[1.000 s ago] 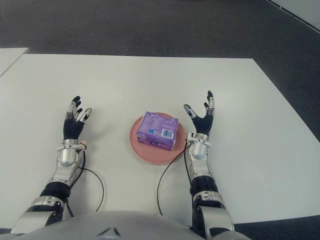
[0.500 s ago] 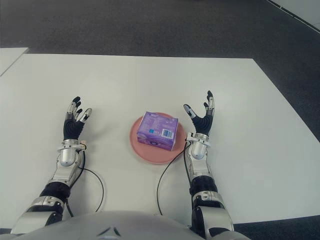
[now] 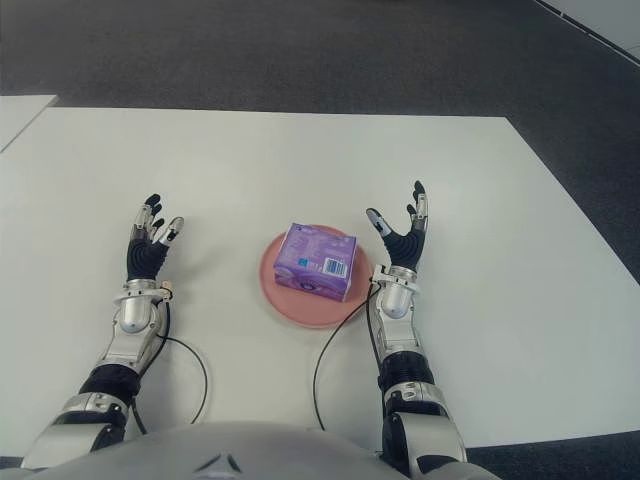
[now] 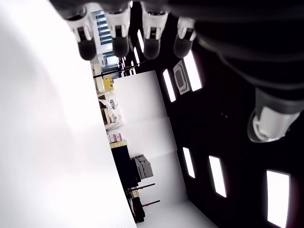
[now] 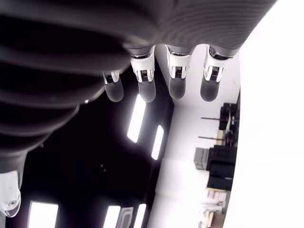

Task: Put the tissue paper into the plate.

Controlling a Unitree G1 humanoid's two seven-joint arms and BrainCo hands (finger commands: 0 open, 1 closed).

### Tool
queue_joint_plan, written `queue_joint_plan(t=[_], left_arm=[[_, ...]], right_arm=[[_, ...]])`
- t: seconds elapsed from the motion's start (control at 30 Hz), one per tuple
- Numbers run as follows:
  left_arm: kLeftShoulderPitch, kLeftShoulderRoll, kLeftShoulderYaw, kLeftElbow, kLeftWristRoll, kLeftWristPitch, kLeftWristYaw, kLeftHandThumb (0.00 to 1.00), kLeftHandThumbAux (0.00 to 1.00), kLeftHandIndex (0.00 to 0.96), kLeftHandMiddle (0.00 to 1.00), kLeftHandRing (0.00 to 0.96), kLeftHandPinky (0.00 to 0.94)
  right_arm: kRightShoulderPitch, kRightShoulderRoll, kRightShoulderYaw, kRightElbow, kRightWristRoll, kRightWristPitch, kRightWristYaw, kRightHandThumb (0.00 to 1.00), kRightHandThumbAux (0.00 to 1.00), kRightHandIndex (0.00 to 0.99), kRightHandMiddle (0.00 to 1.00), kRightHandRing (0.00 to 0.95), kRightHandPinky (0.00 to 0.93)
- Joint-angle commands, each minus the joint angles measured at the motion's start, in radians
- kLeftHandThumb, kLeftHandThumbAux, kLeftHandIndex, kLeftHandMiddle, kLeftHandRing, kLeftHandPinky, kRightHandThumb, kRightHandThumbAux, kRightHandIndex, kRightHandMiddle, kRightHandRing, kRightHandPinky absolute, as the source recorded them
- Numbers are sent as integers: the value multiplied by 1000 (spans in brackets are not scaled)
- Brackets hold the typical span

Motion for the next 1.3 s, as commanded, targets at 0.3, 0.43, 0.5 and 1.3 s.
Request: queue_joint_plan(t=[0.3,0.43,0.5,1.3], left_arm=[[27,-2,-1,11,2,13,-13,0,475,0,0,0,0],[28,-5,-2,3,0,27,-15,0,474,0,0,0,0],[26,-5,-2,4,-1,27,-16,0,472,0,0,0,0],[15,-3,-13,15,-2,-13,-30,0,465,0,0,0,0]], right_arm=[[9,5,2,4,-2,2,-2,0,533,0,0,0,0],[9,5,2,3,-1,2,-1,0,533,0,0,0,0],[9,4,1,4,-1,2,0,0,533,0,0,0,0],[3,-1,-2,13,5,0,4,0,533,0,0,0,0]])
